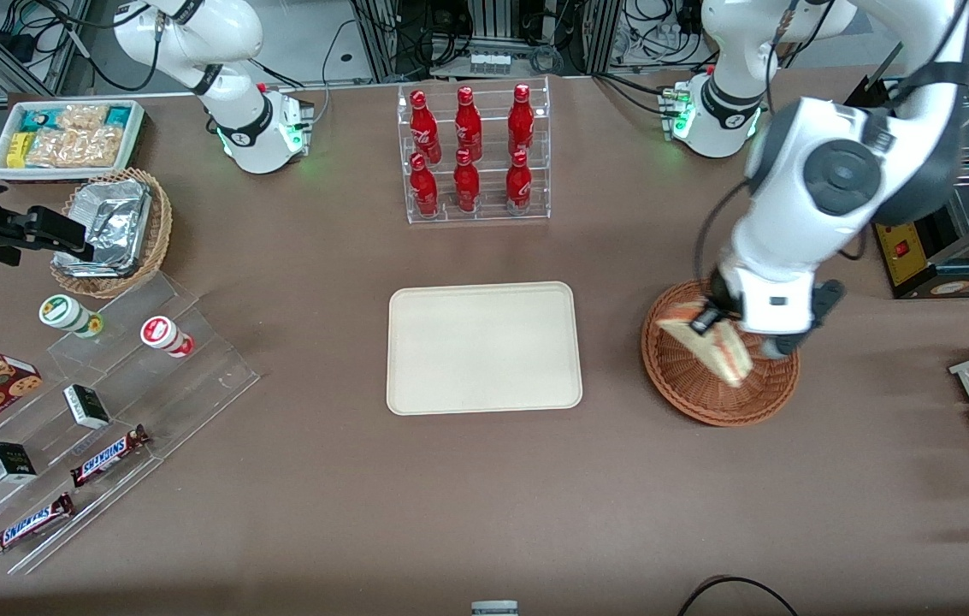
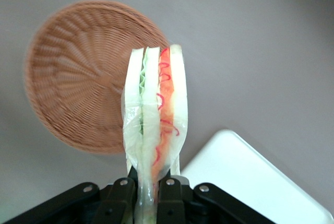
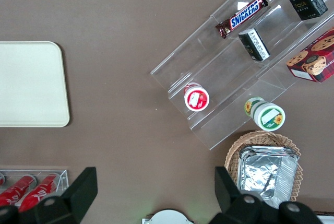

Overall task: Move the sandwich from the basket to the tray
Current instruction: 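Carry the sandwich over the cream tray and lower it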

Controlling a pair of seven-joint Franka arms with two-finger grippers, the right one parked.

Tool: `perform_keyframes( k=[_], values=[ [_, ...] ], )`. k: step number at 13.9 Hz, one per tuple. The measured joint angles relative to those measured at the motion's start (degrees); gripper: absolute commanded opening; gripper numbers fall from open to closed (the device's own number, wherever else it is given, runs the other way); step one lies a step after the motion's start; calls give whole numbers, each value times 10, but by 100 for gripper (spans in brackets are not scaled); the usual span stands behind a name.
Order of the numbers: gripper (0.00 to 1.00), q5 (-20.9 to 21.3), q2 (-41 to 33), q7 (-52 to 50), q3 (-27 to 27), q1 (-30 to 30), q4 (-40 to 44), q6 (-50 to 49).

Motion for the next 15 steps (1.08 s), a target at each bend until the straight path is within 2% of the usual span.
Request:
perform_keyframes(
  k=[6, 13, 15],
  values=[
    [0, 1, 148, 3, -6, -147, 93, 7],
    [0, 9, 235, 104, -6, -219, 122, 95],
    [0, 27, 252, 107, -7, -235, 122, 119]
  ],
)
